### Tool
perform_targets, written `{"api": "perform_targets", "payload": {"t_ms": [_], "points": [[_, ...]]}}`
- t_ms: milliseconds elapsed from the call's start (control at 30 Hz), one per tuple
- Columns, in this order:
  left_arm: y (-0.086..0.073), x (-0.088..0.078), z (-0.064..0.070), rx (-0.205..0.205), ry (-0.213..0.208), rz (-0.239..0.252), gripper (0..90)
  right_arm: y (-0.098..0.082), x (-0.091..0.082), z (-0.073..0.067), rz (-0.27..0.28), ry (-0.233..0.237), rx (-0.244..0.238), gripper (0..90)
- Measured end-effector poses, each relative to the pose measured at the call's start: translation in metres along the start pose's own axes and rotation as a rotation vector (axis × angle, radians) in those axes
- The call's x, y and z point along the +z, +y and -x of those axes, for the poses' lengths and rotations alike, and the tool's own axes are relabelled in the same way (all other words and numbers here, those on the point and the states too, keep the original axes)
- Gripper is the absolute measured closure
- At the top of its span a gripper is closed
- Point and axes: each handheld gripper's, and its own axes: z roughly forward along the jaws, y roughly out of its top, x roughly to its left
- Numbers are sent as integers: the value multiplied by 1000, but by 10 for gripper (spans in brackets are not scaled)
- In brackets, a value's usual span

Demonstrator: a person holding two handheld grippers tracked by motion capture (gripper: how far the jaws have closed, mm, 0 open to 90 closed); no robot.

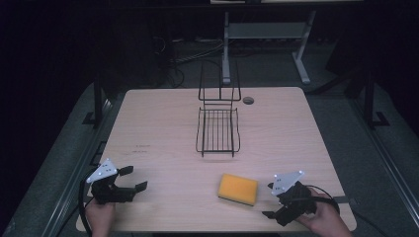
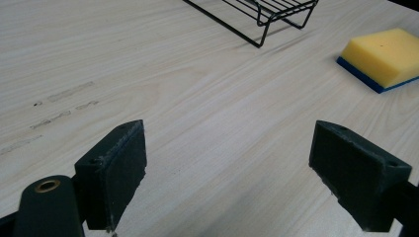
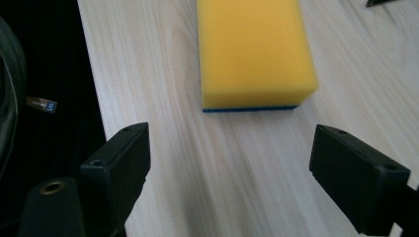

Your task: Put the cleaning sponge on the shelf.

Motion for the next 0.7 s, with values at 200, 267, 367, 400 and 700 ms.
{"api": "perform_targets", "payload": {"t_ms": [200, 267, 367, 400, 700], "points": [[0, 0, 0, 1, -1, -1, 141, 9, 5, -1, -4, 11, -19, 156], [0, 0, 0, 1, 0, 0, 141, 12, 7, -1, -7, 20, -25, 156], [0, 0, -1, -5, 1, 3, 141, 17, 9, 0, -4, 29, -35, 156], [0, 0, -1, -6, 2, 4, 141, 19, 9, 0, -8, 28, -41, 156], [1, 0, 0, 2, -2, 2, 141, 33, 14, 4, -16, 51, -54, 155]]}}
